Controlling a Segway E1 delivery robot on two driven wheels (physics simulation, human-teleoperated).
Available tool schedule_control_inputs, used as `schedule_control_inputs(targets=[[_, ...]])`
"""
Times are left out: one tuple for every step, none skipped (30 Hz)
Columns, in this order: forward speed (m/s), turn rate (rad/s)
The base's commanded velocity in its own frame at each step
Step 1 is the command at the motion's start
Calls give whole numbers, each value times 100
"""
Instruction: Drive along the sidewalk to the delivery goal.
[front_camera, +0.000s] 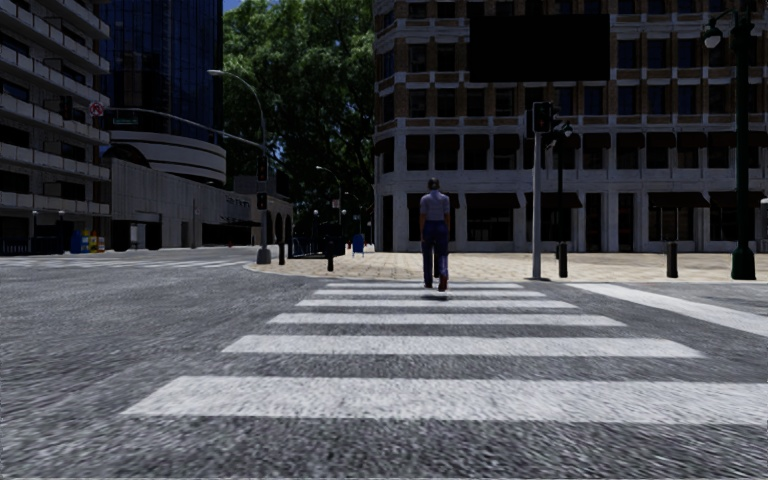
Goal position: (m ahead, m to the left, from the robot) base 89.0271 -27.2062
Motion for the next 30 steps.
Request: schedule_control_inputs(targets=[[200, 0], [200, 0], [200, 0], [200, 0], [200, 0], [200, 0], [200, 0], [200, 0], [200, 0], [200, 0], [200, 0], [200, 0], [200, 0], [200, 0], [200, 0], [200, 0], [200, 0], [200, 0], [200, 0], [200, 0], [200, 0], [200, 0], [200, -42], [200, -85], [200, -85], [200, -97], [200, -100], [200, -18], [200, -2], [200, 0]])
